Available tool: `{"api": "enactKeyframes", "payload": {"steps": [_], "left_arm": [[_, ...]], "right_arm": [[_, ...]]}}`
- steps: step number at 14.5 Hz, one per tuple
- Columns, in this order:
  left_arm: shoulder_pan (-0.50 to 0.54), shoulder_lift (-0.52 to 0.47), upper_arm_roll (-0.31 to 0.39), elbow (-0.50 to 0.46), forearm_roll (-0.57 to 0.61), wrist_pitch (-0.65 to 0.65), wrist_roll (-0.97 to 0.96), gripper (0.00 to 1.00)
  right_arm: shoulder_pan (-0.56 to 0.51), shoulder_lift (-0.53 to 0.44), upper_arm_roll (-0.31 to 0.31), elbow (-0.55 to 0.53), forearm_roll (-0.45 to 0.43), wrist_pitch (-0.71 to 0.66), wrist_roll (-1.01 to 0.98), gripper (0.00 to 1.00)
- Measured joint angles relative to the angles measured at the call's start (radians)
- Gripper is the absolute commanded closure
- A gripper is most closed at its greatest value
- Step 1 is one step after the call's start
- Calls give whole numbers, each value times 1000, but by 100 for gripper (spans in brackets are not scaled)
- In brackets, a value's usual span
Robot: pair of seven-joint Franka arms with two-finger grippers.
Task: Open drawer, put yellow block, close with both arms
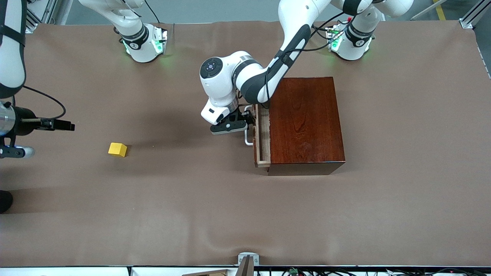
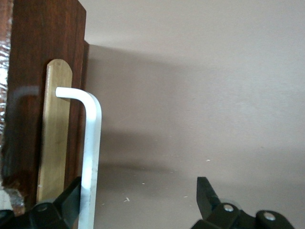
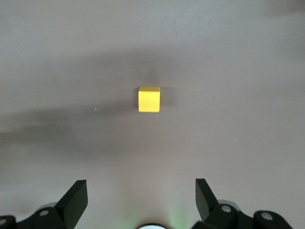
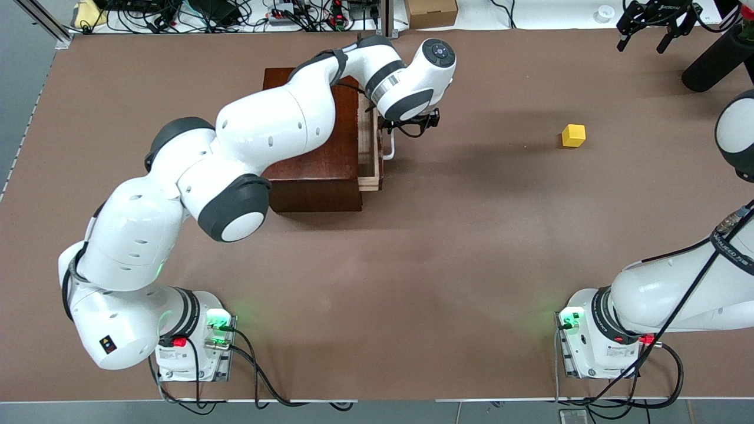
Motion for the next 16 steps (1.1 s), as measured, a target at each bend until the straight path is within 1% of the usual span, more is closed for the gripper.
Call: {"api": "enactKeyframes", "payload": {"steps": [3,7,9,12,14,16], "left_arm": [[-24,7,-11,3,-15,128,-6,0],[-41,10,0,3,-13,136,-9,0],[-41,10,0,4,-13,136,-9,0],[-43,9,-1,19,-17,146,-13,0],[-43,-1,-1,38,-17,145,-17,0],[-42,-26,3,47,-17,108,-17,0]], "right_arm": [[-1,31,0,0,0,45,0,0],[-1,67,0,-1,0,90,0,0],[-1,84,0,-14,0,135,0,0],[-1,100,0,-84,0,246,0,0],[-2,108,0,-125,0,281,0,0],[-2,115,0,-158,0,319,0,0]]}}
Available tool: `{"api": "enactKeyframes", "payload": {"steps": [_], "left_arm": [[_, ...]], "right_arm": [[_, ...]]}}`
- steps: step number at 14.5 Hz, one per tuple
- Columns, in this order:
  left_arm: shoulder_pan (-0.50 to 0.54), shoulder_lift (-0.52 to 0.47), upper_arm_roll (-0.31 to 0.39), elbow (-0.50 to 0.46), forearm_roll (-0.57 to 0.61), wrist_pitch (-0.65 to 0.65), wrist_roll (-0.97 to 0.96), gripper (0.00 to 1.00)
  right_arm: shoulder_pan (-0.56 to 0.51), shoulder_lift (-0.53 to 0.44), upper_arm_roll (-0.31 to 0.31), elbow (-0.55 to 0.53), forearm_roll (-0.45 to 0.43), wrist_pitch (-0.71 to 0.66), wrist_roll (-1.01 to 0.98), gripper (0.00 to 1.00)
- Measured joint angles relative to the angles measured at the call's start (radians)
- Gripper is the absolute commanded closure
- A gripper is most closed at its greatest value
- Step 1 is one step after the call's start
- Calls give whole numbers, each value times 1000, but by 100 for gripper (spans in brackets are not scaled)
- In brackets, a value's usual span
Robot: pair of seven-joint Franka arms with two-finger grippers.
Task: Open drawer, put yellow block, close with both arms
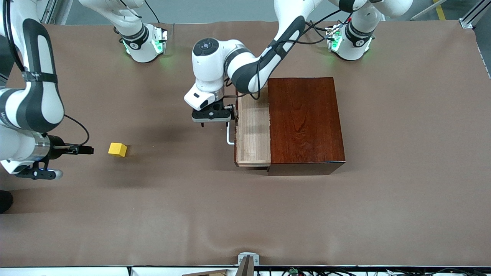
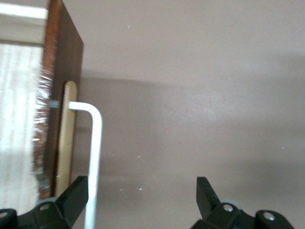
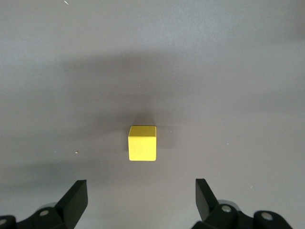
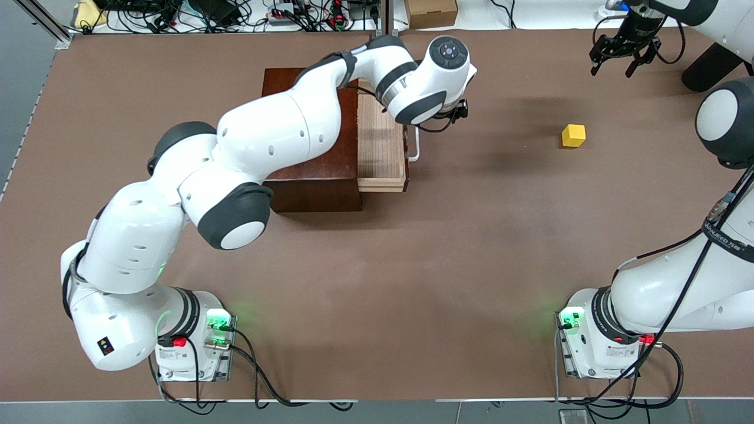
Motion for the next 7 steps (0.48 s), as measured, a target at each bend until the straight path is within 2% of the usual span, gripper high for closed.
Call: {"api": "enactKeyframes", "payload": {"steps": [4,7], "left_arm": [[11,-104,38,16,0,-155,7,0],[77,-227,47,16,0,-323,133,0]], "right_arm": [[-4,2,0,-108,0,124,0,0],[-4,2,0,-165,1,188,0,0]]}}
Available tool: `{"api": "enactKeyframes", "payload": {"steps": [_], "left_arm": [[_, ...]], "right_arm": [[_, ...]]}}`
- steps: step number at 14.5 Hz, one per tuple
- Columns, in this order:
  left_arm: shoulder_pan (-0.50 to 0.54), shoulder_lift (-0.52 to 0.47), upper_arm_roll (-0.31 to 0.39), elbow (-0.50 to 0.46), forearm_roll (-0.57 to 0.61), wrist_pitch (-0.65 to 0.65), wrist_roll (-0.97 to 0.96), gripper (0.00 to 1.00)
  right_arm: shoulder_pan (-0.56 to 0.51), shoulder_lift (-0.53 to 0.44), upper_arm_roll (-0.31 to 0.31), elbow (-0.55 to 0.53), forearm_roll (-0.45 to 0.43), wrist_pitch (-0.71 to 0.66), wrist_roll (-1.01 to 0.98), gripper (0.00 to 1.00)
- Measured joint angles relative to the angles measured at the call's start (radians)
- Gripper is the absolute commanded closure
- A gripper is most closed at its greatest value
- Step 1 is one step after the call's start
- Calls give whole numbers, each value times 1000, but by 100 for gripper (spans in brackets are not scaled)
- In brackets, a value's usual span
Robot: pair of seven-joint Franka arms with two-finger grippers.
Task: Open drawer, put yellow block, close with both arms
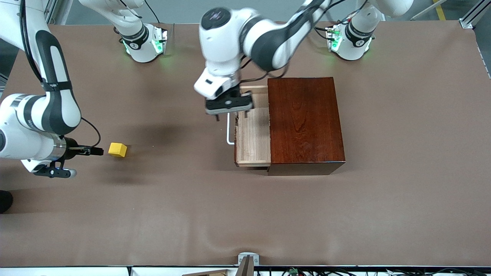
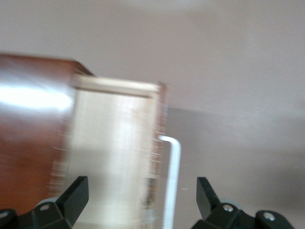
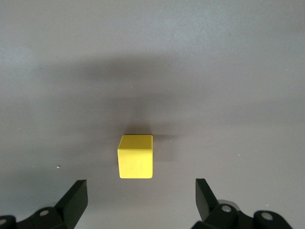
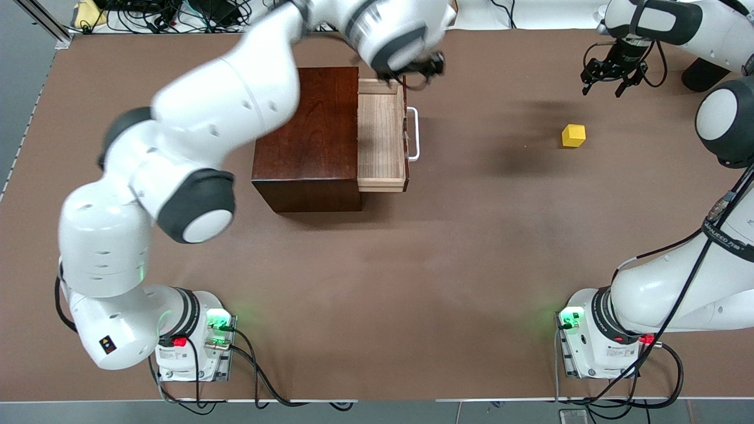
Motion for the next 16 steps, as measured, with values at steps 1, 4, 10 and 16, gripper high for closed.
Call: {"api": "enactKeyframes", "payload": {"steps": [1,4,10,16], "left_arm": [[34,-41,1,0,0,-54,65,0],[150,-149,4,-2,0,-211,239,0],[344,-249,3,-9,0,-335,411,0],[489,-353,2,-84,-2,-380,619,0]], "right_arm": [[0,0,1,-21,0,29,0,0],[2,1,7,-111,2,154,0,0],[11,2,16,-268,5,378,0,0],[31,17,20,-334,35,474,2,34]]}}
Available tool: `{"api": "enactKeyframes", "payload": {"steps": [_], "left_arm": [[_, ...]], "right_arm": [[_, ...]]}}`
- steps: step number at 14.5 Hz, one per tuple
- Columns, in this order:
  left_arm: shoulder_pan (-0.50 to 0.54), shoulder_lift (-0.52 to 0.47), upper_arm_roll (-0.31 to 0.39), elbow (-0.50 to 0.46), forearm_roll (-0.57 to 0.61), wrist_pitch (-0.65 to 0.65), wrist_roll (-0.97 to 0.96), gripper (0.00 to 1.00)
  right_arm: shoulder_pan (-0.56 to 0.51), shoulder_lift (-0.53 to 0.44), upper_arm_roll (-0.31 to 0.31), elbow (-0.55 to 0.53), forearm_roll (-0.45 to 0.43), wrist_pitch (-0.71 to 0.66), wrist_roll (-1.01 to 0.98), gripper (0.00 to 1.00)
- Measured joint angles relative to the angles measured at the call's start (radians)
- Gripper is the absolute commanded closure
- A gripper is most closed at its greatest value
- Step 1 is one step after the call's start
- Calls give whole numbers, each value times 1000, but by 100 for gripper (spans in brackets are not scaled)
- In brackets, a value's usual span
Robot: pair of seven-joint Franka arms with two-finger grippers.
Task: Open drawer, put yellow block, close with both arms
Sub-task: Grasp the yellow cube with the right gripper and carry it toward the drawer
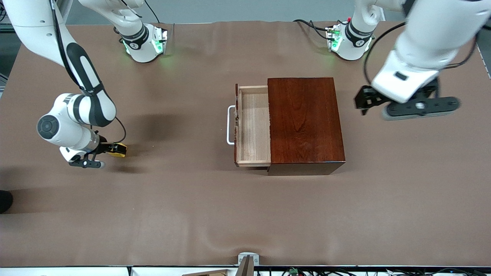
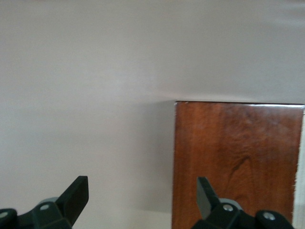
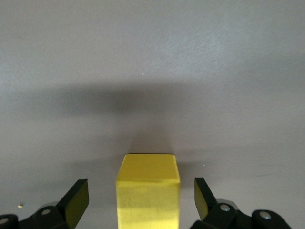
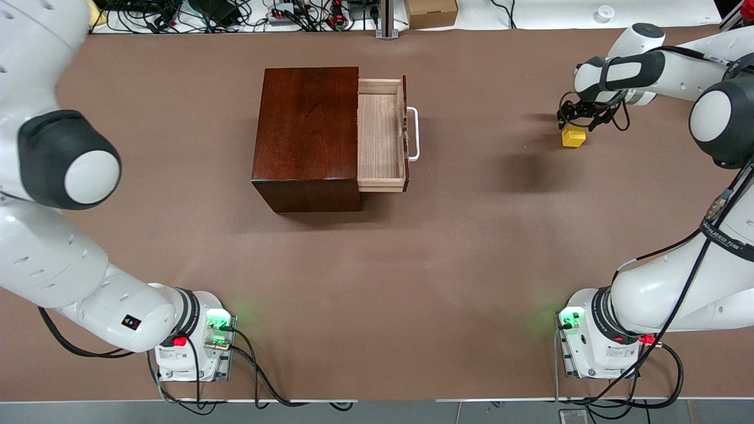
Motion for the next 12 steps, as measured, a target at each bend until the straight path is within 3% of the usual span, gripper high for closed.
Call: {"api": "enactKeyframes", "payload": {"steps": [1,4,8,12], "left_arm": [[12,-26,0,-28,0,0,4,0],[49,-100,-3,-113,-1,15,31,0],[126,-169,-20,-205,-28,56,81,0],[249,-204,-113,-268,-49,91,127,0]], "right_arm": [[1,3,0,-4,1,4,0,55],[1,3,-1,-8,1,5,0,100],[1,2,-1,-7,3,-3,0,100],[6,-25,0,3,5,-67,0,100]]}}
